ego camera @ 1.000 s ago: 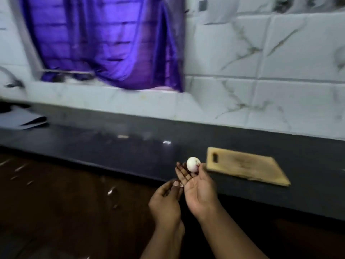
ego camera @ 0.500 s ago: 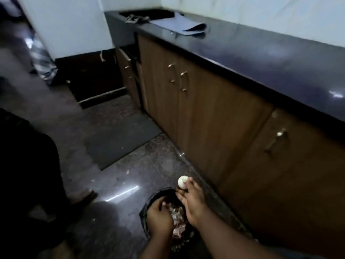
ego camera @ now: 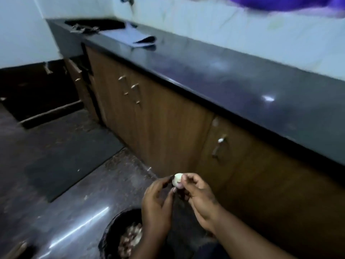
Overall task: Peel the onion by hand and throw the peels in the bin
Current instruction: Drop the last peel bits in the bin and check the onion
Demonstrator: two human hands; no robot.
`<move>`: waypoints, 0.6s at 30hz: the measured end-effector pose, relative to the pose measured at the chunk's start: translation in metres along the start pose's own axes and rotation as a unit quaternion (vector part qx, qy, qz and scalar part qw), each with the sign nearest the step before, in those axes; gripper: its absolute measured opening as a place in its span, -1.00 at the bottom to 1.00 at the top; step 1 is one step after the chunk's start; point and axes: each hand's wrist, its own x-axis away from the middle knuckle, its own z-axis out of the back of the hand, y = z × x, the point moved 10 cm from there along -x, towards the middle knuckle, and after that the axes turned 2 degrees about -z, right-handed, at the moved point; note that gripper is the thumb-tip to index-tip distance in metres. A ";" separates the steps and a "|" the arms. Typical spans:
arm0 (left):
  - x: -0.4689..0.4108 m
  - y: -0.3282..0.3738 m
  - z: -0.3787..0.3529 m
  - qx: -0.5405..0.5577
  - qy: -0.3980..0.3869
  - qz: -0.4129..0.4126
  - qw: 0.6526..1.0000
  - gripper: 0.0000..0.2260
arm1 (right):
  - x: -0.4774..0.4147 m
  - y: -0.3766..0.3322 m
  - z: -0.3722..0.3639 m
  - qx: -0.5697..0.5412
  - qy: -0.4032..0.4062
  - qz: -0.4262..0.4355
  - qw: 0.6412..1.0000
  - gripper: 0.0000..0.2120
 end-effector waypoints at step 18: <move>0.095 0.377 -0.401 0.124 -0.370 -0.217 0.895 -0.82 | 0.258 -0.320 0.402 0.161 0.317 0.323 0.877 -0.80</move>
